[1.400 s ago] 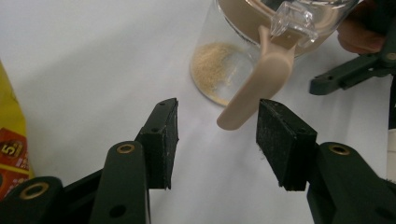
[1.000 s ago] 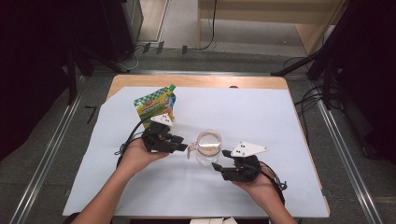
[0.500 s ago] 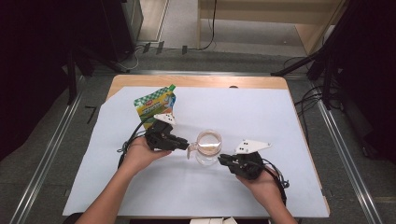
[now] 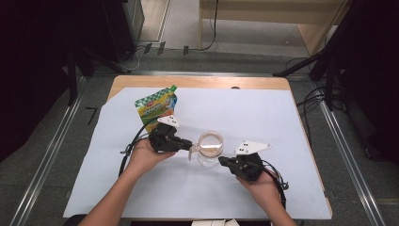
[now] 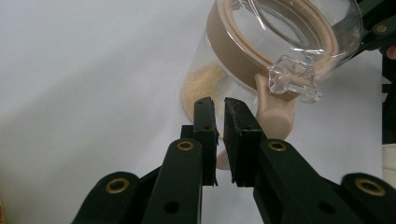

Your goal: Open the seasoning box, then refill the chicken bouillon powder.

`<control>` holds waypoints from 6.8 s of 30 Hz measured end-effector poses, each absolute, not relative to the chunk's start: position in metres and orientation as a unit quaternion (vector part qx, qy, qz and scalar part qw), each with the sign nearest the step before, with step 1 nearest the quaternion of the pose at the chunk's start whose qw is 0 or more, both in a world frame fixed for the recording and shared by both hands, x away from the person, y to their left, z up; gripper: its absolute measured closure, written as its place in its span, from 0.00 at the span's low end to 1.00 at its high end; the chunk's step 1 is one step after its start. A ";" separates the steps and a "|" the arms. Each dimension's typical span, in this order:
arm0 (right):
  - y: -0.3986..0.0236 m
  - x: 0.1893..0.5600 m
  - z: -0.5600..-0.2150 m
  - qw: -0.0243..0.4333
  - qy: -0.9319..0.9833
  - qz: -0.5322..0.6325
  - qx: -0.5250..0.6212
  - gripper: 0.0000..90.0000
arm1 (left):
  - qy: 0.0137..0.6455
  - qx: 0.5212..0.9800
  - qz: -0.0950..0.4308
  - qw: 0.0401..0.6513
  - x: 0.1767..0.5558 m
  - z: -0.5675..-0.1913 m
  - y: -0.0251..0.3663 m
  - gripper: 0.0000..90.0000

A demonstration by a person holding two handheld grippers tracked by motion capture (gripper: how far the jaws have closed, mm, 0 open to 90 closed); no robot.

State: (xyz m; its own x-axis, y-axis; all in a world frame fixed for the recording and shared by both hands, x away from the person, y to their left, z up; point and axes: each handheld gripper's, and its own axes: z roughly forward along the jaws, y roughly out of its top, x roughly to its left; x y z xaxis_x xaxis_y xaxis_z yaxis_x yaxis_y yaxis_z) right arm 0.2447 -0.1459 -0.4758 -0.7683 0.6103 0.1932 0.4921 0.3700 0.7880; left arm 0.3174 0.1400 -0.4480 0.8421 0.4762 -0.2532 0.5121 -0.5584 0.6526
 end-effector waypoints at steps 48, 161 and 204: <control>-0.146 0.263 -0.481 0.092 0.805 0.451 0.375 1.00 | 0.249 0.889 -0.052 0.381 0.295 -0.452 0.122 1.00; -0.178 0.258 -0.480 0.092 0.801 0.427 0.409 1.00 | 0.247 0.878 -0.040 0.408 0.301 -0.444 0.136 0.55; -0.215 0.297 -0.467 0.084 0.786 0.419 0.447 1.00 | 0.213 0.882 -0.062 0.415 0.327 -0.436 0.090 0.27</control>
